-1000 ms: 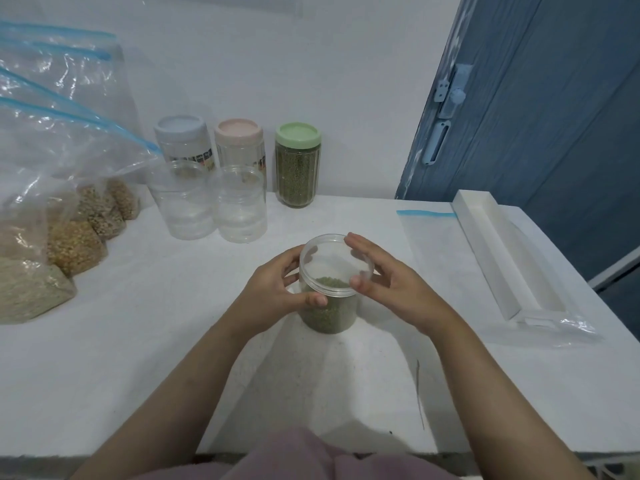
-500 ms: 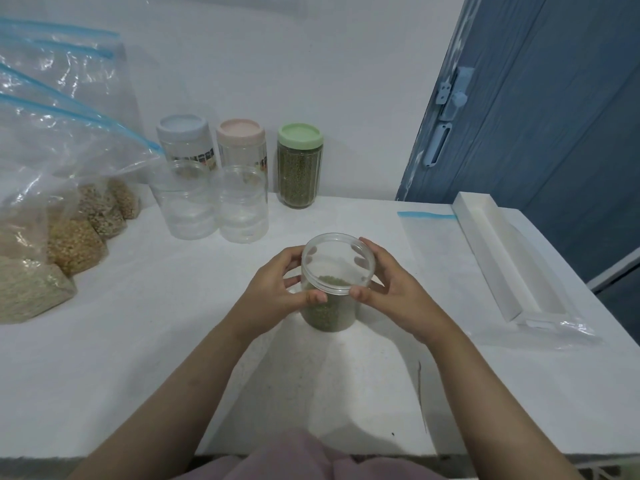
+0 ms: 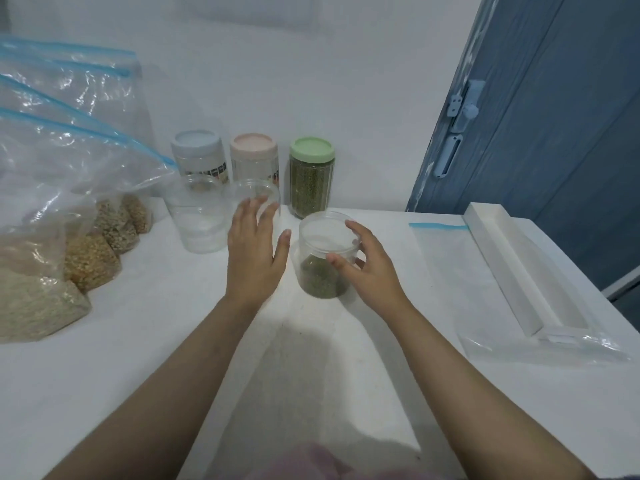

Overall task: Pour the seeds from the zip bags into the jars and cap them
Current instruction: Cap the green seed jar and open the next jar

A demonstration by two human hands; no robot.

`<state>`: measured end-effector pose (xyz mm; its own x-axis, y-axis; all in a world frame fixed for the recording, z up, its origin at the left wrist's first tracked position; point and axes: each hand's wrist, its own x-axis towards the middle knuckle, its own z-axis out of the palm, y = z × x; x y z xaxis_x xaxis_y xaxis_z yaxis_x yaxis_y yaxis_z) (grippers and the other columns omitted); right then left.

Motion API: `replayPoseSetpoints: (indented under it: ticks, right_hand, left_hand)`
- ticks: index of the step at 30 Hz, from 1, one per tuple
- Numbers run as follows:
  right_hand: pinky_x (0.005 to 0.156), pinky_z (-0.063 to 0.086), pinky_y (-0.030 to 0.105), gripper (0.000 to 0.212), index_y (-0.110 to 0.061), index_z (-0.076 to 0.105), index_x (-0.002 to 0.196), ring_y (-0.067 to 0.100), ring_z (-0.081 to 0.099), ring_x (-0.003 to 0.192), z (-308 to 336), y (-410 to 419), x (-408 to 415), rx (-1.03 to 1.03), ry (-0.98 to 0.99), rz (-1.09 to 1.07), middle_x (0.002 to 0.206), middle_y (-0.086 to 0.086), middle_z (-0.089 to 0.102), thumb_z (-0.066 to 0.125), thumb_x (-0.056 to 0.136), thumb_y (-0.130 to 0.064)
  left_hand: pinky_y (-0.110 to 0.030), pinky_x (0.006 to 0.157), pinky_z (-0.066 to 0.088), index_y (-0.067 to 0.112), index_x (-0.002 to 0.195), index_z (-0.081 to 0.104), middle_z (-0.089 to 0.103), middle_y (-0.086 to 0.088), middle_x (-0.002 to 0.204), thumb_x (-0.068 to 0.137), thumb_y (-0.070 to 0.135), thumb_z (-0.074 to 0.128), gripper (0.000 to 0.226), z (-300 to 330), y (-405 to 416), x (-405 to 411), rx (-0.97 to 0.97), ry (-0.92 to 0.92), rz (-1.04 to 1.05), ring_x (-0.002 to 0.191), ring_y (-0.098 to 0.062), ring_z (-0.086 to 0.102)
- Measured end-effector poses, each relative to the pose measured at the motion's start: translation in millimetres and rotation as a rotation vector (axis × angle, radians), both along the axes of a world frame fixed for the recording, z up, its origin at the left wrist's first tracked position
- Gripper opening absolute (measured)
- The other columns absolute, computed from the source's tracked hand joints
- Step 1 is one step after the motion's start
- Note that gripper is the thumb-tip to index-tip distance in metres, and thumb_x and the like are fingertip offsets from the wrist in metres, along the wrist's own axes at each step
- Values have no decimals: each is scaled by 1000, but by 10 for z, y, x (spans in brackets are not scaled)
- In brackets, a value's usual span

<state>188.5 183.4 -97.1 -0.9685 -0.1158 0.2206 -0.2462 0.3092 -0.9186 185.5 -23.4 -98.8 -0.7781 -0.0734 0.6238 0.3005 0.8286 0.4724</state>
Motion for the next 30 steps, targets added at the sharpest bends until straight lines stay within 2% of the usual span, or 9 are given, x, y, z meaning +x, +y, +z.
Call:
replayPoseSetpoints:
  ticks: [4,10,16,18,20,22,25,27,30]
  right_hand:
    - [114,39,42,73,-27,41,147,4,37,134,-18,-215,-326,54,45,-51,144,-15,41,68,84,-54]
    - [113,38,40,65,-23,37,147,-1,33,129,-18,-413,-650,114,98,-104,147,-5,39,66,92,-41]
    - [110,27,19,68,-19,36,149,7,34,136,-33,-506,-752,120,107,-167,151,1,39,66,92,-40]
    - [116,28,28,70,-19,34,150,12,31,140,-36,-516,-754,136,102,-171,153,3,35,64,92,-45]
    - [118,25,38,75,-22,31,152,21,24,146,-20,-531,-714,240,113,-223,159,6,25,56,91,-57]
    - [116,24,39,72,-23,36,149,23,23,145,48,-585,-652,324,223,-298,160,6,24,45,92,-66]
    - [113,24,21,55,-17,49,140,21,34,136,337,-786,-647,266,413,-263,148,5,40,39,99,-53]
    - [107,25,12,46,-11,53,134,21,40,130,588,-967,-763,158,433,-221,139,5,48,40,101,-40]
    - [111,33,28,39,-9,52,136,19,45,131,920,-1266,-1071,50,300,-171,139,6,52,39,106,-29]
  left_hand:
    - [-49,122,16,4,144,45,38,-16,154,101,24,52,48,77,-108,-272,-147,-3,120,148,-36,20]
    - [-52,121,13,8,145,43,45,-11,150,101,24,49,47,-32,-267,-448,-201,-175,176,145,-31,30]
    - [-56,119,17,7,141,49,50,-12,144,97,19,56,46,-50,-338,-460,-240,-145,150,139,-32,39]
    - [-57,119,15,7,141,49,50,-11,144,98,21,55,46,-49,-346,-452,-241,-146,147,140,-32,38]
    - [-55,120,11,7,142,48,48,-10,147,100,24,52,46,-28,-339,-445,-206,-143,134,142,-31,35]
    - [-54,121,8,7,142,48,47,-10,148,101,25,50,45,53,-321,-457,-140,-109,105,143,-30,34]
    - [-53,121,17,5,138,51,47,-11,145,100,26,48,43,272,-341,-594,10,-36,26,139,-30,36]
    - [-45,119,24,3,138,49,46,-14,144,98,29,44,48,489,-401,-771,137,-38,-22,137,-30,36]
    - [-28,111,26,0,138,47,46,-16,142,100,20,46,42,821,-511,-1099,284,-62,-50,134,-29,41]
